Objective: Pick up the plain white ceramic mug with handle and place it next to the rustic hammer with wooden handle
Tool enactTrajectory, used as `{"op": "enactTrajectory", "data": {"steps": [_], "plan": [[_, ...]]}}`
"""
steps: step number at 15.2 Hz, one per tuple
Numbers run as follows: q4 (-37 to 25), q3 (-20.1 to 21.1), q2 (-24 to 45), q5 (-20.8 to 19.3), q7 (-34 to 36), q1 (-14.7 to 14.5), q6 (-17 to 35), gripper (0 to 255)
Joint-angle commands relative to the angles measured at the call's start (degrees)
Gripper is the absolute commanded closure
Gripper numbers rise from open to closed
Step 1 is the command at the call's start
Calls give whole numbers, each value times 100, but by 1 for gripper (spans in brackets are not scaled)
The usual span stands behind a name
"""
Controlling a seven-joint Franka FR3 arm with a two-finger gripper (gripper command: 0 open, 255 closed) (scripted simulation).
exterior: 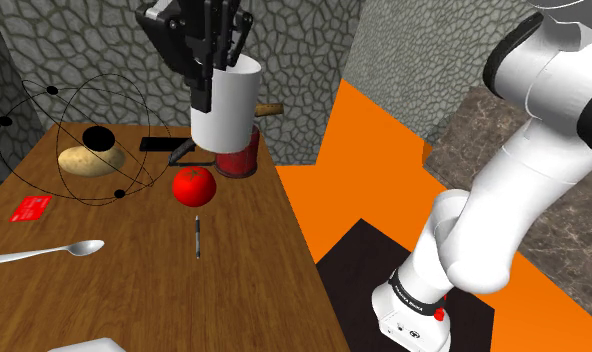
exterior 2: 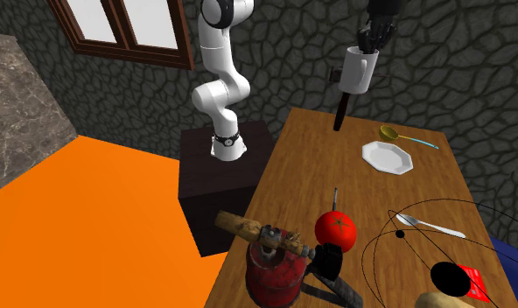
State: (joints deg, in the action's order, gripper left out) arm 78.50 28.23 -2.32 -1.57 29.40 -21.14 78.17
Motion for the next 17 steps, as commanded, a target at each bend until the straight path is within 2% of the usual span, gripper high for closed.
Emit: {"op": "enactTrajectory", "data": {"steps": [1, 7, 11, 17], "plan": [[-135, 186, 92, -50, 347, -162, -66, 255], [-710, 735, 627, -387, 1378, -745, -249, 255], [-1380, 1082, 1238, -826, 2139, -1346, -486, 255], [-382, 1000, 803, -513, 2011, -1102, 175, 255]]}}
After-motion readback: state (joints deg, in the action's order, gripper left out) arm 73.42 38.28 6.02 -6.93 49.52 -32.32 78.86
